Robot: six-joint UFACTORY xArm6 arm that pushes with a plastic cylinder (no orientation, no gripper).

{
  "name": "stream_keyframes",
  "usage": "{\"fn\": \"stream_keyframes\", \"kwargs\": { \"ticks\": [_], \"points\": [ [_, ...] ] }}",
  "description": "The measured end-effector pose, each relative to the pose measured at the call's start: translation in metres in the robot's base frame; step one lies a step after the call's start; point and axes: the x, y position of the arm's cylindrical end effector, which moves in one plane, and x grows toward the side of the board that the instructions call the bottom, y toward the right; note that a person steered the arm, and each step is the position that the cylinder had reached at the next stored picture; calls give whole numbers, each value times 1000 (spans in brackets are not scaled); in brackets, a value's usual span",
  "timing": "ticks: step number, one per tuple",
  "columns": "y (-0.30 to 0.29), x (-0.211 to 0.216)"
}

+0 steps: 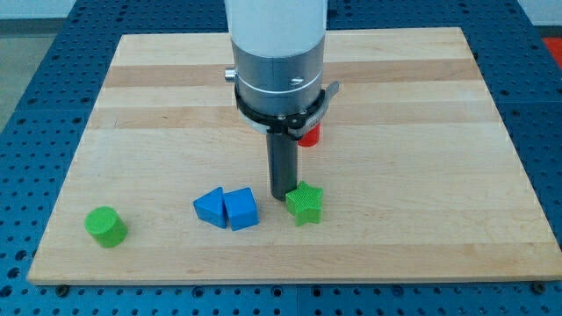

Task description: Move blue blocks into green circle

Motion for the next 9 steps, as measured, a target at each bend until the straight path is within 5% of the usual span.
{"fn": "stream_keyframes", "kwargs": {
  "ticks": [9],
  "points": [
    [-111, 46]
  ]
}}
